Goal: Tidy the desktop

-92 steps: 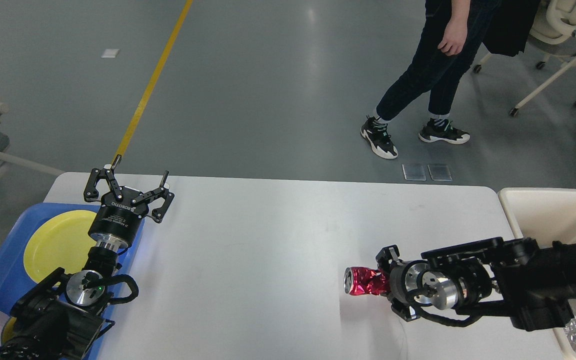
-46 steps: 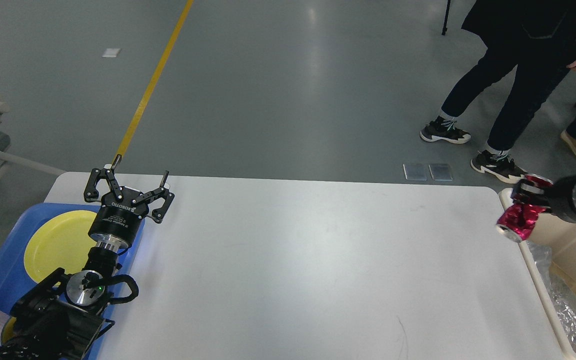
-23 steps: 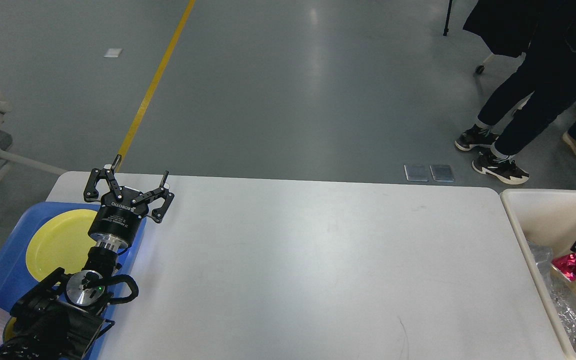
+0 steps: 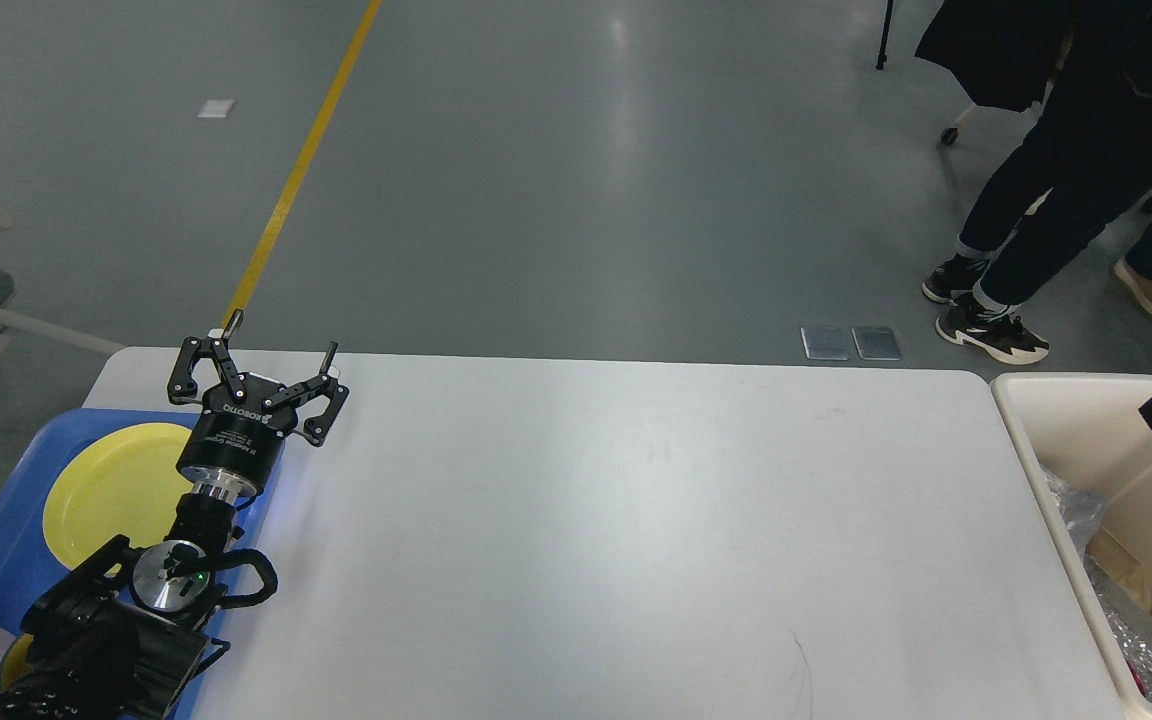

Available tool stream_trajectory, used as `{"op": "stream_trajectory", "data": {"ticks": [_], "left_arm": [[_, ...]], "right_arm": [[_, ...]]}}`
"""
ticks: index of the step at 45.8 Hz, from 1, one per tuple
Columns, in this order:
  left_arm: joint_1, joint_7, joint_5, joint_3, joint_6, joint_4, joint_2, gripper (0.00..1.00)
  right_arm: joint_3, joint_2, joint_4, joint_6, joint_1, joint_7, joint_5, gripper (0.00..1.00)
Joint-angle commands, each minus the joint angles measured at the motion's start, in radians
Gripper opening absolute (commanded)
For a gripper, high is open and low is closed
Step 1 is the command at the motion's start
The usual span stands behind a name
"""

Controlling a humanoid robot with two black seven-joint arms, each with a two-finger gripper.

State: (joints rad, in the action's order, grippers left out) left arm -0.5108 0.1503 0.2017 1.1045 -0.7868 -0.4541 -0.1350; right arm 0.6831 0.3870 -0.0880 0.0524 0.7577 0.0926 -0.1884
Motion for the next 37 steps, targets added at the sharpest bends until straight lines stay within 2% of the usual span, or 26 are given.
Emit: {"op": "stream_trajectory", "data": {"ticks": [1,5,10,16,20,23,37], "left_arm": [[0.000,0.000,-0.001,0.000,0.000,0.000,0.000,1.00],[0.000,0.000,-0.001,0.000,-0.002,0.000,0.000,1.00],[0.000,0.000,-0.001,0.000,0.000,0.000,0.000,1.00],[0.000,0.000,0.001,0.000,-0.002,0.000,0.000,1.00],[0.000,0.000,-0.001,0.000,-0.002,0.000,0.000,1.00],[0.000,0.000,-0.001,0.000,-0.002,0.000,0.000,1.00],[0.000,0.000,-0.001,0.000,-0.002,0.000,0.000,0.99]], "right_arm": [[-0.155,0.012,0.154,-0.005,0.132,0.019,-0.156,1.00],[-0.460,0.099,0.350,-0.023,0.219,0.099,-0.206,1.00],[-0.747,0.206,0.583,-0.147,0.216,0.240,-0.200,1.00],[-0.833,0.309,0.861,-0.255,0.172,0.347,-0.197,1.00],[-0.892,0.299,0.916,-0.246,0.126,0.443,-0.197,1.00],[-0.927,0.248,0.921,-0.230,0.075,0.461,-0.195,1.00],[-0.990,0.136,0.932,-0.226,-0.050,0.478,-0.186,1.00]]}}
